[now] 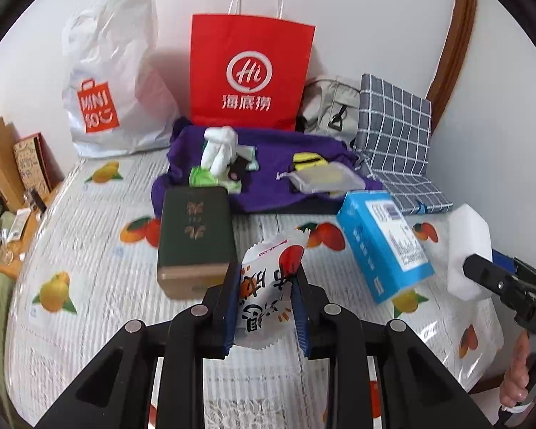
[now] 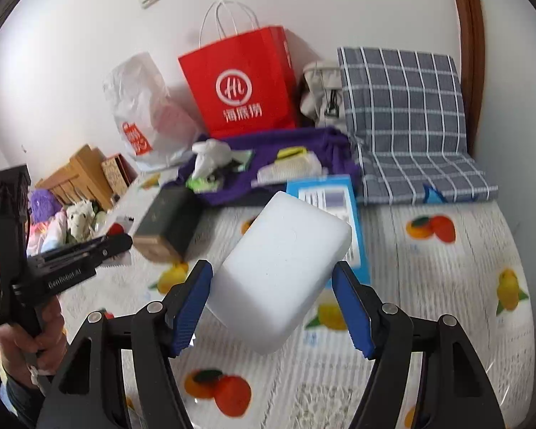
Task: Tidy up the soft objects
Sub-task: 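Carry the snack packet with the left tool and sponge with the right tool onto the towel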
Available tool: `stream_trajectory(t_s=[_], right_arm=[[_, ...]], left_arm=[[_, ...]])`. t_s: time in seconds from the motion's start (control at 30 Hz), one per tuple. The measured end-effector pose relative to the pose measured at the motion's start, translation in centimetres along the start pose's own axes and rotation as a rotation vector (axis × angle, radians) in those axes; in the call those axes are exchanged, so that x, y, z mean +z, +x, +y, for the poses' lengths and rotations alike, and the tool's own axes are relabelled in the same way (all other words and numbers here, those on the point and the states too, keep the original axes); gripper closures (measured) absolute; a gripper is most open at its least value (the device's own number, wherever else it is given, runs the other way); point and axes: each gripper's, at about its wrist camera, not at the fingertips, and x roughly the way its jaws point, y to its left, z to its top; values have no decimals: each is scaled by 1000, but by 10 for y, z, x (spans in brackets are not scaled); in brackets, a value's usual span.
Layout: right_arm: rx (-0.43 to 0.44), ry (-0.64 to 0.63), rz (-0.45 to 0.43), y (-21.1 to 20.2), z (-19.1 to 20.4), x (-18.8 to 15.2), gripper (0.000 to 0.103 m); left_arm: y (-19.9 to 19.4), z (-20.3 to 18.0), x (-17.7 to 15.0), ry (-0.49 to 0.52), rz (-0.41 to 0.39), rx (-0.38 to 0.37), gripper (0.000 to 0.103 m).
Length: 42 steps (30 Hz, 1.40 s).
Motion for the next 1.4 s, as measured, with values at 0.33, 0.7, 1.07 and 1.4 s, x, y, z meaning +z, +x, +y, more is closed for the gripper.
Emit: stream_trajectory(t_s=[0.33,0.7,1.07,1.4], right_arm=[[-25,-61,-26,19,18,46,34],[-52,-63,-28,60,9,86,34],[-53,-80,-11,98,2,116,34],[-33,-81,-26,115,0,142,34]], left_arm=[[8,11,37,15,-41,11,77],[35,22,80,40,-60,36,77],[53,22,112,75,-76,66,77],[66,18,132,99,-94,83,77]])
